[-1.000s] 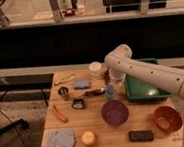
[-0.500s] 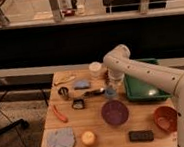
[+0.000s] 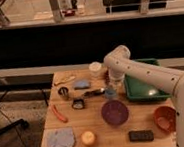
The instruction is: Place fork in plastic cup
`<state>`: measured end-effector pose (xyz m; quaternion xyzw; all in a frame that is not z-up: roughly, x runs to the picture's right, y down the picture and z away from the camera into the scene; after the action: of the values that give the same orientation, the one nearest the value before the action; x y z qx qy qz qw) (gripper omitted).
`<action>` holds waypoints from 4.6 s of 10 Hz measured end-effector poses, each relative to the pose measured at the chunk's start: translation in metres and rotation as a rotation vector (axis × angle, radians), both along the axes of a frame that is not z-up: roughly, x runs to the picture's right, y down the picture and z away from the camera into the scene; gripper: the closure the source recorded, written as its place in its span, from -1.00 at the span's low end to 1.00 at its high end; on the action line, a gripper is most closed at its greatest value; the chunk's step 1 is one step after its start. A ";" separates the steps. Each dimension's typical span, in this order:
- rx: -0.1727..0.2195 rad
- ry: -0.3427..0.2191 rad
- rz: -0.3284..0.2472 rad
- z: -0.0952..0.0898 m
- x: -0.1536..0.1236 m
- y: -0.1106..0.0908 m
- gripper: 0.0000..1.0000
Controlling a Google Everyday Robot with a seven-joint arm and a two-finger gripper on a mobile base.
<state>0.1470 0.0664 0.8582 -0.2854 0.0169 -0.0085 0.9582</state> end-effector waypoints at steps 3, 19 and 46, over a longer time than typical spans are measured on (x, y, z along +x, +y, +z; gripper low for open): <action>-0.007 0.003 0.003 0.002 0.001 0.003 1.00; 0.048 -0.004 0.015 -0.022 0.008 -0.021 1.00; -0.004 0.025 0.036 -0.004 0.017 -0.004 0.97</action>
<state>0.1644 0.0628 0.8545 -0.2877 0.0238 0.0121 0.9574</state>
